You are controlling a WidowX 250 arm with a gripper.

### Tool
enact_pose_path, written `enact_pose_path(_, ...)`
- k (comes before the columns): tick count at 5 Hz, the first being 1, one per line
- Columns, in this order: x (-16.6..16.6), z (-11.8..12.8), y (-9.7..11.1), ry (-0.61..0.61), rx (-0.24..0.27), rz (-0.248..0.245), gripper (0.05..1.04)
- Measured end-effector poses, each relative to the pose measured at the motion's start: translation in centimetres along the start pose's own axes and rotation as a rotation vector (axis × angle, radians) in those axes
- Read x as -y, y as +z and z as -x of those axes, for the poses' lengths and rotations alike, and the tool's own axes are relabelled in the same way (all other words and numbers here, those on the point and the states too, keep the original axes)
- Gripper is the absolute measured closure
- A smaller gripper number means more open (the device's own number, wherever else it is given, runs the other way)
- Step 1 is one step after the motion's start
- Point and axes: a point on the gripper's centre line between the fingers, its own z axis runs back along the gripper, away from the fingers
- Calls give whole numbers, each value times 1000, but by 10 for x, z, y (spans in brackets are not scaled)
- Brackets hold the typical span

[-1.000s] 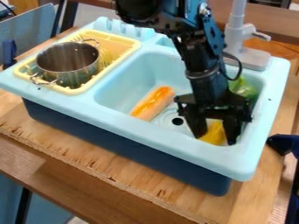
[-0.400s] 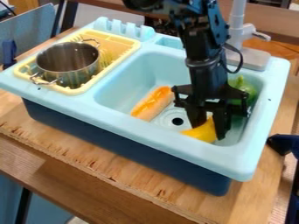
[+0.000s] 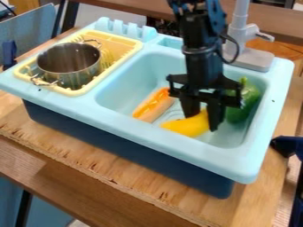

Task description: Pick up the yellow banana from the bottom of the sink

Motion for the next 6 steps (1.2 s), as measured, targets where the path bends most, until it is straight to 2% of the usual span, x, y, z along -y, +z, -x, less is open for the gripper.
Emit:
enact_pose_path(1,-19,0,1,10,-6,-33,650)
enact_pose_path(2,-36,-3,5,34,12,-39,650)
enact_pose_path(5,-40,-22,-15,70,44,15,650)
enact_pose_path(6,-40,-23,-15,77,41,17,577)
